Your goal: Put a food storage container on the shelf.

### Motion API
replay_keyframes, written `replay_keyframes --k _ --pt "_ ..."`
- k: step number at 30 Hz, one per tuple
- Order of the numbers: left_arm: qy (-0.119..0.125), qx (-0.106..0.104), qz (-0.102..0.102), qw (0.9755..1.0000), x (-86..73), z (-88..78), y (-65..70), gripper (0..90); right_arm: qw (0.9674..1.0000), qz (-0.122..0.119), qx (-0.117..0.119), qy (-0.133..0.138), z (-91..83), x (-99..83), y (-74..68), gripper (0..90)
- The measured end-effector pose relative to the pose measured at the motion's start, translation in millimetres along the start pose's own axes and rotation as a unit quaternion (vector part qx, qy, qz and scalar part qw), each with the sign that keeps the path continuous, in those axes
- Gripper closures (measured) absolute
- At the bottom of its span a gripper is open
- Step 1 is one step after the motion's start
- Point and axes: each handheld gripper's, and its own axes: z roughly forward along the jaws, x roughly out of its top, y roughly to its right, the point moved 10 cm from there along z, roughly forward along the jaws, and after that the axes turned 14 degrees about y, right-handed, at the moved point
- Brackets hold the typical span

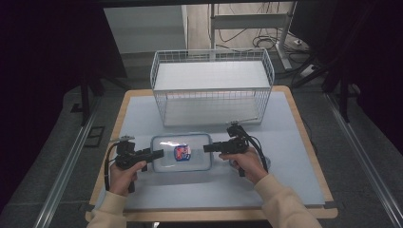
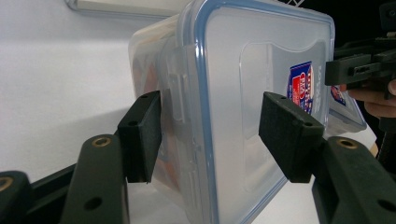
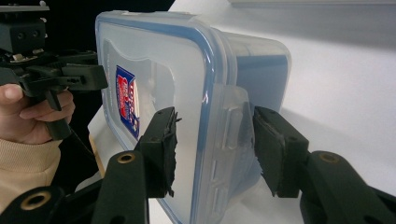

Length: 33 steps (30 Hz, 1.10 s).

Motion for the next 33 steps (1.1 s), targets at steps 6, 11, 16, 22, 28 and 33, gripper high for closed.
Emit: replay_keyframes --k 6,11,16,22,28,33 --pt "0.009 -0.004 0.006 0.9999 9.5 0.8 6.9 41.2 0.9999 -0.013 -0.001 0.010 -6.2 7.4 -3.1 50.8" --pt "0.018 -0.009 0.013 0.9997 19.1 3.4 14.3 41.2 0.9995 -0.022 -0.001 0.021 -13.8 17.7 -6.0 50.8" --pt "0.020 -0.015 0.021 0.9995 27.9 7.6 21.5 41.3 0.9990 -0.034 -0.006 0.029 -22.1 28.4 -7.5 50.7" --pt "0.025 -0.019 0.031 0.9990 41.6 10.8 30.5 41.4 0.9980 -0.045 -0.006 0.045 -32.7 44.7 -10.0 50.7" --pt "0.032 -0.025 0.043 0.9983 58.9 14.2 42.7 41.7 0.9969 -0.053 -0.006 0.057 -42.7 58.4 -12.6 50.7" --pt "0.037 -0.030 0.050 0.9976 71.2 17.5 51.4 41.8 0.9959 -0.060 -0.007 0.068 -52.5 71.2 -14.7 50.7"
